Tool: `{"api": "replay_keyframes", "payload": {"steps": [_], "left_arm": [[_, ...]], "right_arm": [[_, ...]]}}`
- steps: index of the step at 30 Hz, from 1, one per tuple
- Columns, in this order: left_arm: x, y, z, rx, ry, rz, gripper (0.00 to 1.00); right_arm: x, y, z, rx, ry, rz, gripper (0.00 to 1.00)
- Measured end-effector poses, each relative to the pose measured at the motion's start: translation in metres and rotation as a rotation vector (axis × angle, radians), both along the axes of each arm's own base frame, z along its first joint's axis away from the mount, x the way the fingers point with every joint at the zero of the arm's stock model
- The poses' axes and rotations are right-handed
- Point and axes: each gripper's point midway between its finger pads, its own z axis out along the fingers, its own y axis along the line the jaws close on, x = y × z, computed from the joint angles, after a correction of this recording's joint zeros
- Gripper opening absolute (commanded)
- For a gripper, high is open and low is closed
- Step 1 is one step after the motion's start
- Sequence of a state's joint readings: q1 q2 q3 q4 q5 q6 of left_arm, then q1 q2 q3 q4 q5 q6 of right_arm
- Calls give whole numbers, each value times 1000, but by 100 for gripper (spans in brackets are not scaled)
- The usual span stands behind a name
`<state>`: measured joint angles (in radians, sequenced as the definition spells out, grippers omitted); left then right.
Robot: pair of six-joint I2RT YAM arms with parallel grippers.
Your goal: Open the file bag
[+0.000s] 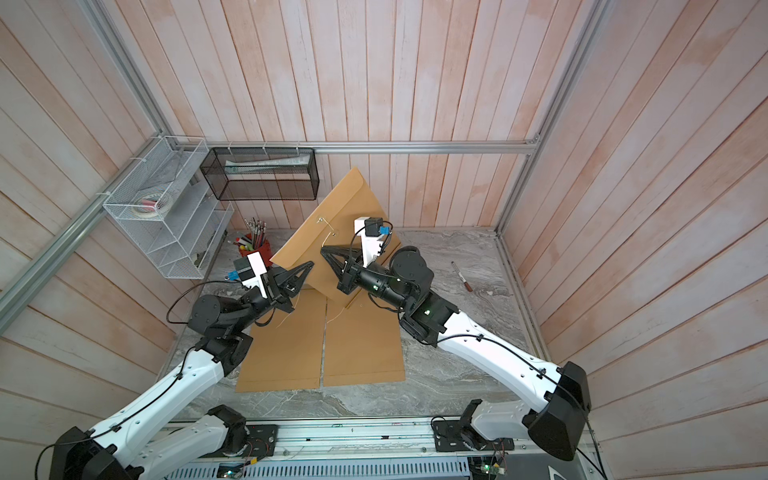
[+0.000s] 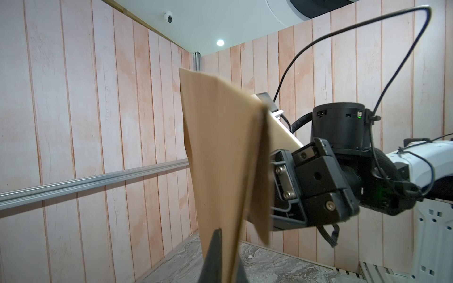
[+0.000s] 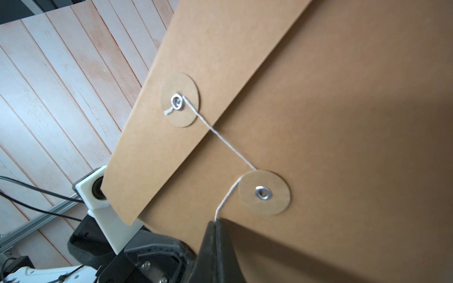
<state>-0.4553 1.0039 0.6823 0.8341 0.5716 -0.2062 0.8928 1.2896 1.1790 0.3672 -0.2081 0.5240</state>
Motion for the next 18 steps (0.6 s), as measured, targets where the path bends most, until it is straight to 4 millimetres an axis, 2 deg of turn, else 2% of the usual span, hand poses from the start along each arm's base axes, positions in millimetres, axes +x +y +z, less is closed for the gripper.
{"api": "replay_keyframes", "payload": {"steps": [18], "left_arm": [[0, 2, 4, -16, -6, 15, 0]], "right_arm": [[-4, 2, -1, 2, -7, 28, 0]]}}
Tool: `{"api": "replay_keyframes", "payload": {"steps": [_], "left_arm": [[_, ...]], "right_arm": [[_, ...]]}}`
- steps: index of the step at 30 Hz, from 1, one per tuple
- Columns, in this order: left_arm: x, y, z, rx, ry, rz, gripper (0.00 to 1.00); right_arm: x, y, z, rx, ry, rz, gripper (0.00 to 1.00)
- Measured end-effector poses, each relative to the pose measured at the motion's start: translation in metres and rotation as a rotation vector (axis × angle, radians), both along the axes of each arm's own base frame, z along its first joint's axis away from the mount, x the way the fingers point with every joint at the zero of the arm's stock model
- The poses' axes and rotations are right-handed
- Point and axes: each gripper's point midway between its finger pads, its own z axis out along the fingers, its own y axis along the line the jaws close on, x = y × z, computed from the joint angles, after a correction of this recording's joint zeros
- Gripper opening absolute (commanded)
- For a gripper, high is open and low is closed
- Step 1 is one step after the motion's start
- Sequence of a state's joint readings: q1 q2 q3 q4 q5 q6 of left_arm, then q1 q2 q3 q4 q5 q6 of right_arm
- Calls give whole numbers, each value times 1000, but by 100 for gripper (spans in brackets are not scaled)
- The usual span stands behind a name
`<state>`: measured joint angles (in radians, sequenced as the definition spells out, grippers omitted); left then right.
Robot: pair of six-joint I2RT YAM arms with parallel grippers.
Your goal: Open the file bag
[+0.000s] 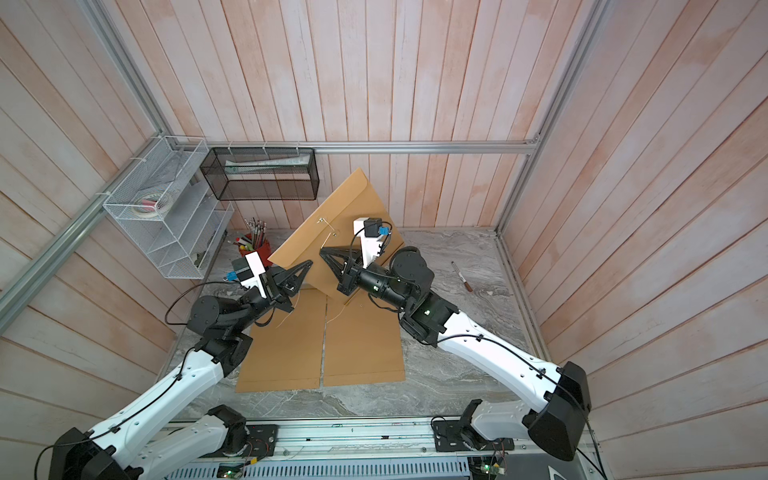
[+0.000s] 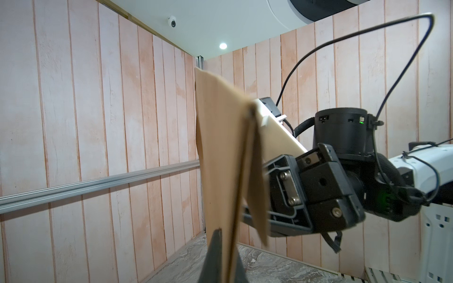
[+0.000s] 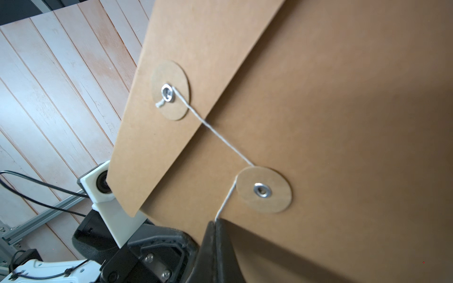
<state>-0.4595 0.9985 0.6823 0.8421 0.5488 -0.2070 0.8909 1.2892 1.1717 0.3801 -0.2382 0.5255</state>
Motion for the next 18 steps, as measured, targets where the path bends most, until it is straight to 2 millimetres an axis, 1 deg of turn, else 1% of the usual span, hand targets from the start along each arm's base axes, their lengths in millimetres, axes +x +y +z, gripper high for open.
{"api": "replay_keyframes", "payload": {"steps": [9, 12, 18], "left_arm": [[0, 1, 3, -13, -1, 2, 0], [0, 2, 3, -18, 4, 2, 0], [-2, 3, 6, -28, 1, -1, 0]], "right_arm": [[-1, 2, -11, -8, 20, 13, 0], [-1, 2, -19, -16, 36, 13, 0], [0, -8, -32, -34, 58, -15, 0]]}}
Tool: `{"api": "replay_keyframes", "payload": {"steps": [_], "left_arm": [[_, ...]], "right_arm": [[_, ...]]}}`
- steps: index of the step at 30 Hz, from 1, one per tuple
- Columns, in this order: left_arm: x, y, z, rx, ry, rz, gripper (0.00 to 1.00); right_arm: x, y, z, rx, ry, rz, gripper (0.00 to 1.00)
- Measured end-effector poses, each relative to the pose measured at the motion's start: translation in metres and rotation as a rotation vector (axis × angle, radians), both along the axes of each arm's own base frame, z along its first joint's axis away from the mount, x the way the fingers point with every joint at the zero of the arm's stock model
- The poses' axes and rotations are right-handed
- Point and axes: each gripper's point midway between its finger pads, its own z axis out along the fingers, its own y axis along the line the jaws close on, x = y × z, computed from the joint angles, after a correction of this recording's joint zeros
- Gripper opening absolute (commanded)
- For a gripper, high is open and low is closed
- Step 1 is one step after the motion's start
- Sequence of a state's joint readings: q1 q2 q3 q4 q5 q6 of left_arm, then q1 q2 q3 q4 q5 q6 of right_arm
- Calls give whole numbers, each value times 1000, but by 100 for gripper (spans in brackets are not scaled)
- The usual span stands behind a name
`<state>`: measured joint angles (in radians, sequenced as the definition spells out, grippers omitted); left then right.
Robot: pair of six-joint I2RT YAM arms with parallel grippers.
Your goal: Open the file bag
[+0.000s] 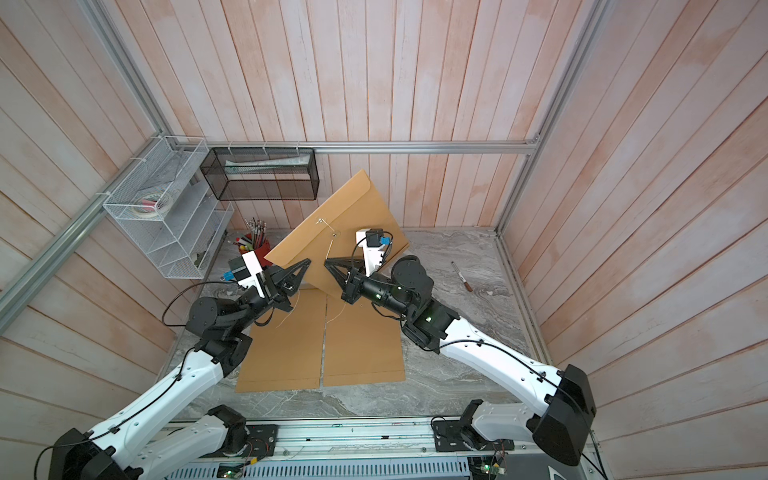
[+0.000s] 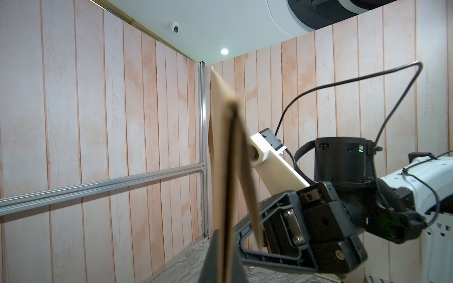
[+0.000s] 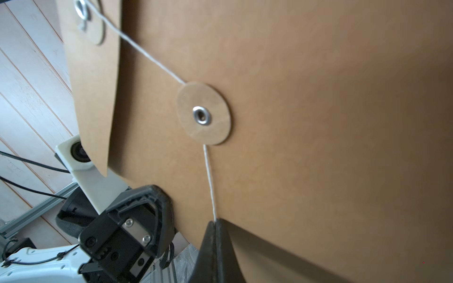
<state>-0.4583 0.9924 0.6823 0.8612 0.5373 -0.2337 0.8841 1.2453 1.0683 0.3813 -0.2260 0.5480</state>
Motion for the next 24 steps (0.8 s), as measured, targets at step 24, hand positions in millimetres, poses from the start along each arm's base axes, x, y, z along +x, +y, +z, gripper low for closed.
{"api": "replay_keyframes", "payload": {"steps": [24], "left_arm": [[-8, 7, -6, 23, 24, -4, 0]], "right_arm": [[25, -83, 75, -11, -147, -230, 1]]}}
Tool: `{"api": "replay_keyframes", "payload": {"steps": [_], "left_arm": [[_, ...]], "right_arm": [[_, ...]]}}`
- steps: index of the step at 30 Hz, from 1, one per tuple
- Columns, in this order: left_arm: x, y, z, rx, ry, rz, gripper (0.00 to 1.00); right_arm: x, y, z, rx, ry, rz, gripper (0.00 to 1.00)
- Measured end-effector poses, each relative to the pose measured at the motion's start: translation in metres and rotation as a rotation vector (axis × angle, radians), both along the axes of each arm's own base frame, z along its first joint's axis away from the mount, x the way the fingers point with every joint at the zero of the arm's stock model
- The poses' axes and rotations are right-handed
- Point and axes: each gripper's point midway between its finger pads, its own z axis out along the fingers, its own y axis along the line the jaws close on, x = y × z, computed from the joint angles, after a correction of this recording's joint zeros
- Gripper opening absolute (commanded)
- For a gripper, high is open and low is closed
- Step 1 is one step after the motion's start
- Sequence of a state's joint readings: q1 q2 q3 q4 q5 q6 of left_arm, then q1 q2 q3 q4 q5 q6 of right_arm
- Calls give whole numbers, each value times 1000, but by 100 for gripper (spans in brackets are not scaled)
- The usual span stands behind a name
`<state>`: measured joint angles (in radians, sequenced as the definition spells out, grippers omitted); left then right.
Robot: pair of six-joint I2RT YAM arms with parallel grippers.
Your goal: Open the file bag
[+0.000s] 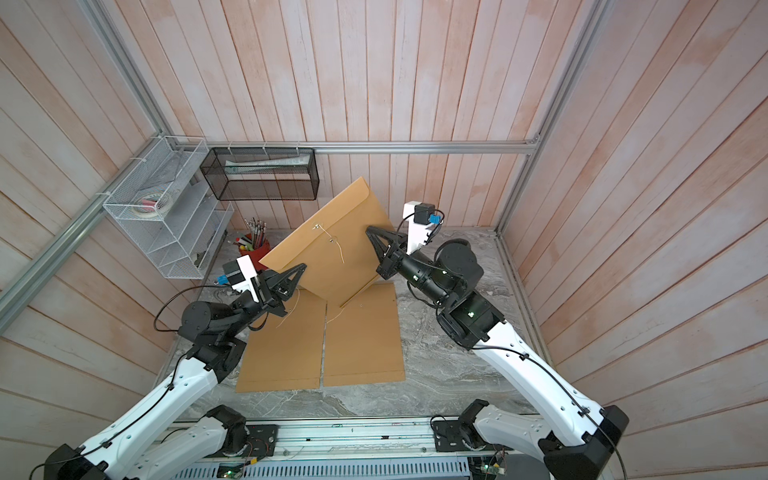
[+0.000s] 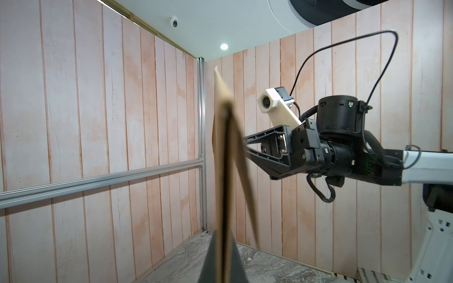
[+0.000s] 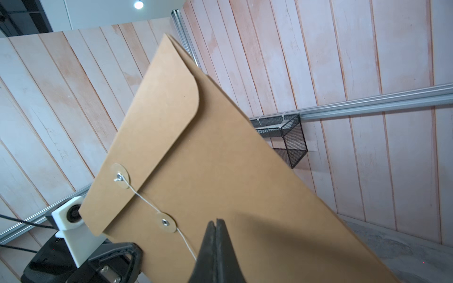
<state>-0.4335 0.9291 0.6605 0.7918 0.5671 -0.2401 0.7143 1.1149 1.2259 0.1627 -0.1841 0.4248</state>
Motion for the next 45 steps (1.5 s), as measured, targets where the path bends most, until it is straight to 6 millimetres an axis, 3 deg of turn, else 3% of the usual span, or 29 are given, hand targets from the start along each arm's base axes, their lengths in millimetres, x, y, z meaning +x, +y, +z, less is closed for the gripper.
{"api": "replay_keyframes", "payload": {"steps": [4, 9, 12, 17, 28, 34, 41, 45], "left_arm": [[1, -1, -3, 9, 9, 1, 0], [1, -3, -5, 33, 10, -4, 0], [0, -5, -4, 51, -2, -10, 0], [-3, -7, -1, 79, -23, -21, 0], [-6, -11, -4, 107, -30, -46, 0], [-10, -12, -2, 113, -40, -65, 0], [-13, -14, -2, 119, -46, -81, 0], [-13, -14, -2, 119, -46, -81, 0]], "right_arm": [[3, 11, -9, -58, 14, 33, 14], [10, 30, -51, -168, 86, 87, 31], [10, 38, -69, -208, 111, 127, 37], [3, 47, -79, -229, 113, 197, 42], [-5, 61, -81, -210, 94, 297, 41], [0, 69, -87, -197, 101, 320, 32], [3, 74, -84, -176, 85, 327, 30], [5, 75, -82, -160, 85, 327, 17]]}}
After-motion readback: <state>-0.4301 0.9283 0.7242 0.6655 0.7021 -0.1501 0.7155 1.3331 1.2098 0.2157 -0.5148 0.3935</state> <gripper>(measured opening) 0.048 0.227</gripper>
